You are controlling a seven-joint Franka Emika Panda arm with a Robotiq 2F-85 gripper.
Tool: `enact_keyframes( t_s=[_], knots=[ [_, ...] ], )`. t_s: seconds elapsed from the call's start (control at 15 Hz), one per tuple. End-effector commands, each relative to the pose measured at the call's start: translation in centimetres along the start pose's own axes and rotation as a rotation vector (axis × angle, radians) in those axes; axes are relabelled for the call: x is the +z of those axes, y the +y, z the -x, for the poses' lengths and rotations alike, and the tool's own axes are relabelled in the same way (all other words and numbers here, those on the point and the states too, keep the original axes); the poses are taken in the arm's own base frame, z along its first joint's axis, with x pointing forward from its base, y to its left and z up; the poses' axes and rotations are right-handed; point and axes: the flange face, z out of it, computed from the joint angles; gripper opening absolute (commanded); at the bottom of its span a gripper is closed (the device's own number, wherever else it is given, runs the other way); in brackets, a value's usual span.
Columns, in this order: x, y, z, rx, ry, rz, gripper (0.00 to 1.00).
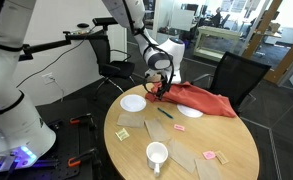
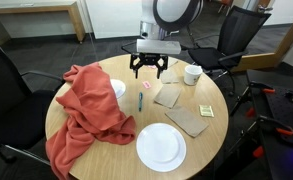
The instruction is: Put the green pen in the white mug
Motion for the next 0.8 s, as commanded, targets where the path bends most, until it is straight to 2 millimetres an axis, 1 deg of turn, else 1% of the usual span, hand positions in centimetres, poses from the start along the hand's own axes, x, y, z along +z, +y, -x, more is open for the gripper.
enact_keyframes(
  t_s=[0.0,0.47,0.73],
  knots=[
    [2.6,-1.5,-0.8,0.045,0.017,-0.006,1.00],
    [7.0,-2.6,-1.7,0.078,0.029,0.022,1.00],
    [8.9,-2.9,-2.3,0.097,0.037,0.038,1.00]
  ],
)
